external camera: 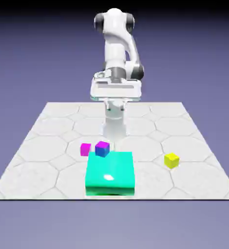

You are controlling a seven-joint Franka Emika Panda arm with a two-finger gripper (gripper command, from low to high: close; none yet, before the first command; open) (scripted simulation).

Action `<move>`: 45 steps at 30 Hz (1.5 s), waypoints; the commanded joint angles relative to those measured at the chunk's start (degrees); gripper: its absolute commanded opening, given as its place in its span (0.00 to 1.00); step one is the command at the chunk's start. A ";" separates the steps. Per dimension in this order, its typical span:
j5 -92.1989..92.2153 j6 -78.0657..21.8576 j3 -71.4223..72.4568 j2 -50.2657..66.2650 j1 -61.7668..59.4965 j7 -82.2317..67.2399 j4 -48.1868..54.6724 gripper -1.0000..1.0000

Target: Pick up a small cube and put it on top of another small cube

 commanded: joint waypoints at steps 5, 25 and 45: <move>8.83 -12.46 -8.73 9.82 -6.72 5.07 0.10 0.50; 46.01 -33.81 -19.88 44.25 -22.53 4.32 1.00 0.50; 9.14 -43.18 -15.82 38.01 -22.05 6.88 6.75 0.00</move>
